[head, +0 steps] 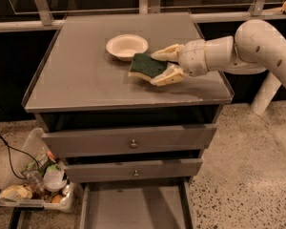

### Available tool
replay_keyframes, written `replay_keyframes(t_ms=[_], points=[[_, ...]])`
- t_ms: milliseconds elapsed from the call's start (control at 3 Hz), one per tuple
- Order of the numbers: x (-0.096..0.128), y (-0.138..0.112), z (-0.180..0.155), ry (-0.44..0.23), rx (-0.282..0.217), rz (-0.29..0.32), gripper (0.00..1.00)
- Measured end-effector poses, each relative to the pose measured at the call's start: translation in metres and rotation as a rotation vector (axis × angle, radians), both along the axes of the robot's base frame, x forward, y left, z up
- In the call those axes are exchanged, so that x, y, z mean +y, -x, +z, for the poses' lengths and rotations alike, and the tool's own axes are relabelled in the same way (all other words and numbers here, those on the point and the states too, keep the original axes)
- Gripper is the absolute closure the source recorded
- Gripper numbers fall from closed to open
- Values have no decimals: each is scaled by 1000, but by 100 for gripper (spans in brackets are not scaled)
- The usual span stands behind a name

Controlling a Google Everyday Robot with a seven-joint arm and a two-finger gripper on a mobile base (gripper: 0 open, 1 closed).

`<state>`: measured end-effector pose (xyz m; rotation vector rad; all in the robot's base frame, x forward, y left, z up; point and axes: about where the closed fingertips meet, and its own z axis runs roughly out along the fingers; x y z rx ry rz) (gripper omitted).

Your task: Pick sponge from bottom drawer and place on counter

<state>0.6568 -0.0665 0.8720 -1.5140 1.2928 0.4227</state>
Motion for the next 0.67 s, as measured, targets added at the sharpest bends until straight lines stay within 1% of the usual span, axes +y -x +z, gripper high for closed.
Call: replay_keyframes(t_ms=[333, 667], points=[[0, 0, 0, 0, 0, 0, 0], [0, 0, 0, 0, 0, 0, 0]])
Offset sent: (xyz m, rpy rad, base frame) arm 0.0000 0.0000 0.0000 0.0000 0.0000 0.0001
